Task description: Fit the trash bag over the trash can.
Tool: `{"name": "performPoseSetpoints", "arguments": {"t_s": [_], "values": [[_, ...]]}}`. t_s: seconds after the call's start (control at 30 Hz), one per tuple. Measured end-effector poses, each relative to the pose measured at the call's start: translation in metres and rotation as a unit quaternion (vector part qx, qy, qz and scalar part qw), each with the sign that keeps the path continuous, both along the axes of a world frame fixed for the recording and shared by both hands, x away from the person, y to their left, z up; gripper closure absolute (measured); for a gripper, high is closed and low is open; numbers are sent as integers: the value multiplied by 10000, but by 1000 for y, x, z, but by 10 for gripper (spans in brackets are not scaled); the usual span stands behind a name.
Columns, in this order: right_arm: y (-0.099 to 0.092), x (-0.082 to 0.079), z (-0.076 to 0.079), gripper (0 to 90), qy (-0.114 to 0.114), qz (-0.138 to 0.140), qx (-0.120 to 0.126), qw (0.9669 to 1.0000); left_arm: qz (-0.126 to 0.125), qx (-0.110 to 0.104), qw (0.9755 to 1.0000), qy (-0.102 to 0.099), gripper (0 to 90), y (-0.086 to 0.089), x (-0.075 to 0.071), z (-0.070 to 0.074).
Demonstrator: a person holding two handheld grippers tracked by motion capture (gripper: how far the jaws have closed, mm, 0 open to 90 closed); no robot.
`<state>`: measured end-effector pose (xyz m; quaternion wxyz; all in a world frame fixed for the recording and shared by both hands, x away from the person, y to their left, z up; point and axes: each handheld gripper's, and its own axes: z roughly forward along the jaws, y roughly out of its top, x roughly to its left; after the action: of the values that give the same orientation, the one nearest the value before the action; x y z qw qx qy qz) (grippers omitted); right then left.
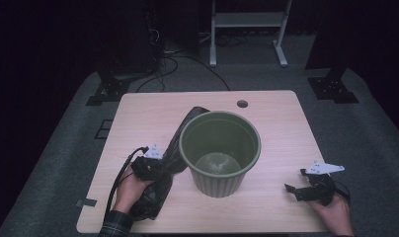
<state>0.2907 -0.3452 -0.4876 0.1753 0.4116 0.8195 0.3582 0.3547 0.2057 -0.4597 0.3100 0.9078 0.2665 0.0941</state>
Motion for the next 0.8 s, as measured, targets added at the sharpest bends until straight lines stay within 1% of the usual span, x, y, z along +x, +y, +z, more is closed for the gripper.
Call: {"name": "performPoseSetpoints", "arguments": {"t_s": [0.1,0.17,0.3,0.37,0.43,0.47,0.5,0.53,0.57,0.63,0.67,0.7,0.73,0.77,0.8], "values": [[0,0,0,97,0,0,-1,10000,-13,-21,10000,73,745,5,-9,1],[0,0,0,97,0,0,-1,10000,-13,-5,10000,63,753,8,-17,2],[0,0,0,97,0,0,0,10000,-35,-45,9999,93,751,15,-32,3],[0,0,0,97,-1,1,-1,10000,0,-39,10000,53,717,20,-41,3],[0,0,0,97,0,1,-1,10000,58,-15,10000,61,629,25,-47,3],[0,0,0,97,-1,1,-1,10000,96,-25,9999,27,575,27,-49,4],[0,0,0,97,0,0,-1,10000,201,-95,9997,-25,467,29,-51,5],[0,0,0,97,0,0,-1,10000,271,-167,9995,-22,382,30,-52,7],[0,0,0,97,0,-1,-1,10000,314,-226,9992,-42,328,31,-53,10],[0,0,0,97,0,0,-1,10000,495,-346,9981,-86,165,30,-52,16],[0,0,0,98,0,0,-1,10000,505,-404,9978,-136,127,28,-51,19],[0,0,0,97,0,-1,0,10000,597,-479,9969,-187,72,25,-49,23],[0,0,0,97,1,-4,3,10000,614,-504,9966,-209,28,22,-47,25],[0,0,0,97,0,-1,0,10000,646,-594,9958,-244,3,18,-45,27],[0,0,0,97,-1,-1,0,10000,646,-620,9956,-259,0,16,-42,28]]}}
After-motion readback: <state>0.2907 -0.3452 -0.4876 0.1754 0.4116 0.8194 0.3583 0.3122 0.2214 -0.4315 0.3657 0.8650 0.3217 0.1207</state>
